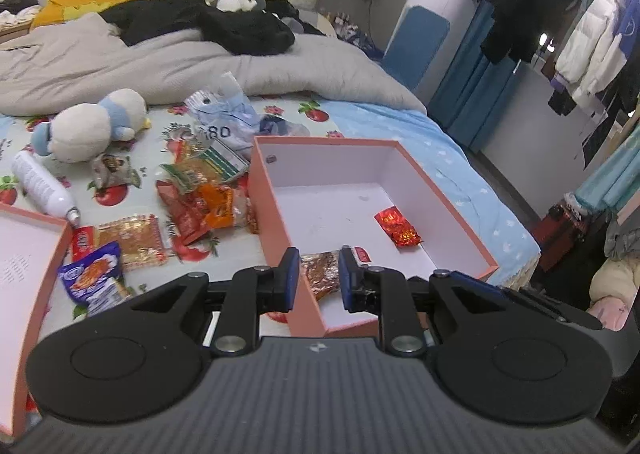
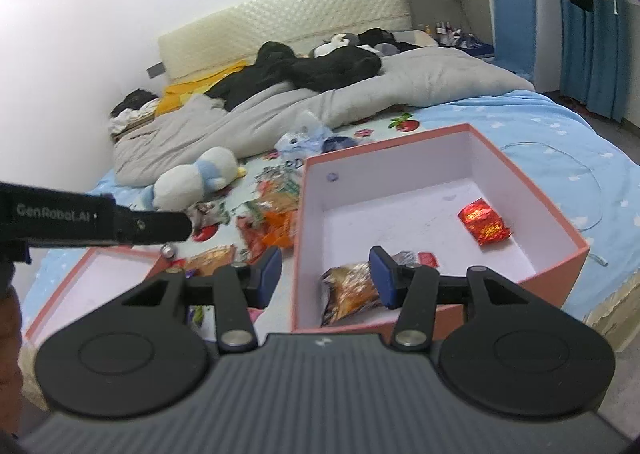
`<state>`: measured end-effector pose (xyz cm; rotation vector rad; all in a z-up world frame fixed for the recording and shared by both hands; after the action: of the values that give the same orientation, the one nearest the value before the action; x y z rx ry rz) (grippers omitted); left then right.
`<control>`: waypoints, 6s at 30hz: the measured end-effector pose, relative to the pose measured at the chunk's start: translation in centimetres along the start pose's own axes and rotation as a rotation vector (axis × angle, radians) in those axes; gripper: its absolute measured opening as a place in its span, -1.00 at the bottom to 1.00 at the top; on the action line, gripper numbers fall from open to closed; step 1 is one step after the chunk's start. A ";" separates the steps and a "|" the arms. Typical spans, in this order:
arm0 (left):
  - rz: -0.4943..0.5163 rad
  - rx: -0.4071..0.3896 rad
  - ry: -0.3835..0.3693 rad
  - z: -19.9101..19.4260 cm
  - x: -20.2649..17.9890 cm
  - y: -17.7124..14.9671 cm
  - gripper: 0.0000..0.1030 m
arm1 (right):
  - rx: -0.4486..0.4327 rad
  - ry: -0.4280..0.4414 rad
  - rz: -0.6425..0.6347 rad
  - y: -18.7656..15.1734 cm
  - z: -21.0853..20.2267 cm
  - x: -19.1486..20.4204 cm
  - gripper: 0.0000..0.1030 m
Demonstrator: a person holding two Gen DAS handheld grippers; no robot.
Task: Organize snacks
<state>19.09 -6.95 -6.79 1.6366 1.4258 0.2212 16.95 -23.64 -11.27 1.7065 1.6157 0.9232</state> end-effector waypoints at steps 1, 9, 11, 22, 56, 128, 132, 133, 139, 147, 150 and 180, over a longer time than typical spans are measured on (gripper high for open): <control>-0.003 -0.017 0.002 -0.9 0.2 -0.2 -0.52 | -0.002 0.005 -0.007 -0.2 -0.4 0.3 0.00; -0.028 -0.056 0.061 -5.8 2.3 -3.2 -0.52 | -0.024 0.049 -0.026 -2.1 -3.4 2.9 0.00; -0.046 -0.064 0.051 -6.4 2.6 -3.9 -0.52 | -0.029 0.056 -0.047 -2.7 -4.0 3.6 0.00; -0.126 -0.022 0.103 -8.3 5.7 -9.0 -0.52 | -0.015 0.085 -0.149 -5.8 -5.3 6.4 0.00; -0.273 0.079 0.179 -0.7 18.6 -6.6 -0.23 | 0.070 0.084 -0.226 -4.1 6.3 13.4 0.00; -0.346 0.152 0.174 7.8 30.4 -9.1 -0.03 | -0.053 -0.343 -0.455 -3.2 28.0 18.0 -0.27; -0.345 0.152 0.185 6.6 29.3 -9.2 -0.03 | -0.046 -0.290 -0.384 -2.6 25.4 17.5 -0.27; -0.348 0.146 0.186 6.3 28.9 -9.2 -0.03 | -0.049 -0.281 -0.376 -2.5 24.6 17.5 -0.27; -0.343 0.111 0.191 3.7 26.5 -9.0 -0.03 | -0.018 -0.192 -0.295 -2.5 19.7 16.3 -0.30; -0.307 0.122 0.189 0.7 22.7 -9.9 -0.03 | 0.027 -0.094 -0.237 -4.5 13.1 14.3 -0.36; -0.285 0.115 0.188 -0.3 21.2 -10.2 -0.03 | 0.038 -0.059 -0.232 -5.4 11.2 13.7 -0.38; -0.107 0.106 0.026 -4.3 5.2 -9.6 -0.03 | -0.003 -0.011 -0.126 -4.8 -4.2 3.5 -0.42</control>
<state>11.28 -1.24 -13.48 1.6415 1.5629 0.1078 10.80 -19.99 -12.46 1.5856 1.6921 0.8529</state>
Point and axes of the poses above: each gripper's, at about its wrist camera, not at the fingertips, and z roughly the way its jaws point, x to its left, y to its top, the point moved 7 cm from there along z, roughly the way its jaws point, and after that the axes turned 14 degrees about -y, right-handed, at the moved point
